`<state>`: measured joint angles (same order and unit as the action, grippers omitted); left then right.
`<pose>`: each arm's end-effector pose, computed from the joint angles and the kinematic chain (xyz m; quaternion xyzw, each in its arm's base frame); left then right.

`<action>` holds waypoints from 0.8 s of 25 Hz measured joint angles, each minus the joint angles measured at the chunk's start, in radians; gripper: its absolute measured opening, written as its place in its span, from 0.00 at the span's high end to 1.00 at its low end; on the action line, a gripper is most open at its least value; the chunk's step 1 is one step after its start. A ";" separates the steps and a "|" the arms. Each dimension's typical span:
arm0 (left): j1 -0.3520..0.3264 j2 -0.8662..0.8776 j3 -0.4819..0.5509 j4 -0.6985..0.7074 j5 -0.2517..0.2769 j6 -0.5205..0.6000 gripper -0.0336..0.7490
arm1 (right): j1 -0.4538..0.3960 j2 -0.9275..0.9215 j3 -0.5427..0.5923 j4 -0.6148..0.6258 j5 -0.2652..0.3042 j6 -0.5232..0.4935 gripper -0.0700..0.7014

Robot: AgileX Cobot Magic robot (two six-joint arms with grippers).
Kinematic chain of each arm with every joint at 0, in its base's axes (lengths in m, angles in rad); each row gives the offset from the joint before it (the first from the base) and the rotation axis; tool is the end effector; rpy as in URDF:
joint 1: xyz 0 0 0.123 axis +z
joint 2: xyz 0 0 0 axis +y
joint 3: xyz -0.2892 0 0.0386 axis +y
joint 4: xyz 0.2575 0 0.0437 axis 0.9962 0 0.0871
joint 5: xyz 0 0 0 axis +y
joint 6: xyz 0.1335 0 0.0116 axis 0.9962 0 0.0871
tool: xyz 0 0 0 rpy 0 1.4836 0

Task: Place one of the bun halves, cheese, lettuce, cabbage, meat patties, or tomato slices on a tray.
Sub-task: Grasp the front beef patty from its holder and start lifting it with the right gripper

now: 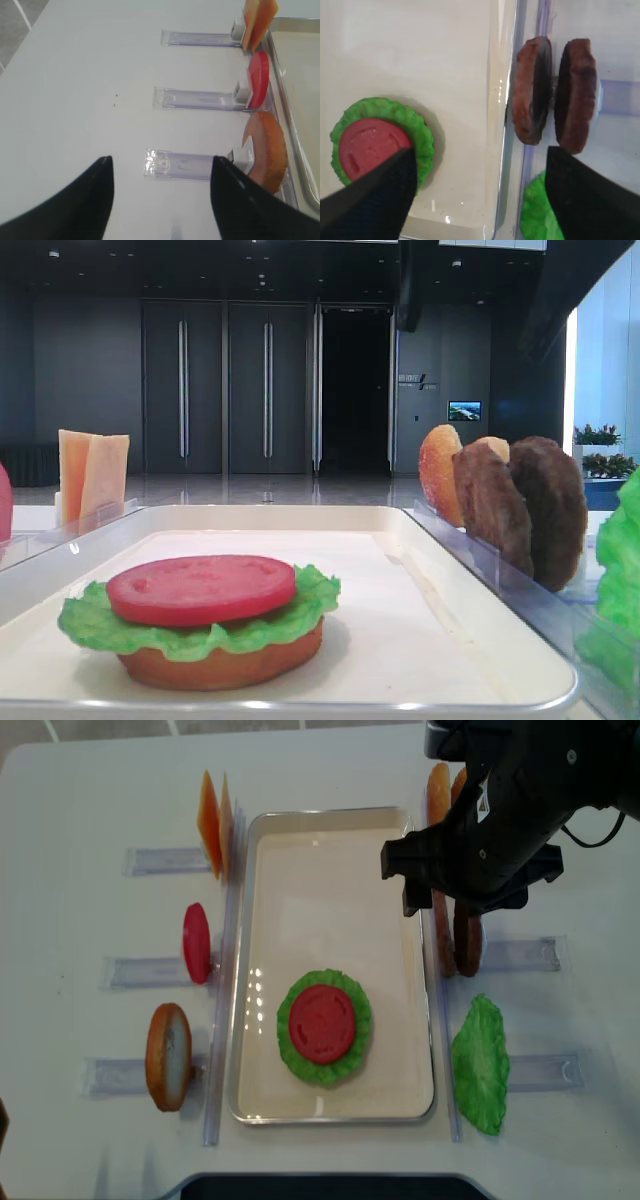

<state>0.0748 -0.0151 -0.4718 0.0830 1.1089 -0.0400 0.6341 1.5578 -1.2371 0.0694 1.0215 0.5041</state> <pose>0.0316 0.0123 0.2483 -0.0521 0.8665 0.0500 0.4939 0.2649 0.2046 0.2458 -0.0509 0.9857 0.1117 0.1151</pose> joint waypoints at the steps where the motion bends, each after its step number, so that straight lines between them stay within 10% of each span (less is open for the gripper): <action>1: 0.000 0.000 0.000 0.000 0.000 0.000 0.36 | 0.000 0.007 0.000 -0.001 -0.003 -0.005 0.22; 20: 0.000 0.000 0.000 0.000 0.000 0.000 0.40 | 0.003 0.115 -0.001 -0.028 -0.073 -0.048 0.22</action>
<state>0.0748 -0.0151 -0.4718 0.0830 1.1089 -0.0400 0.6372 1.6724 -1.2378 0.0412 0.9481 0.4565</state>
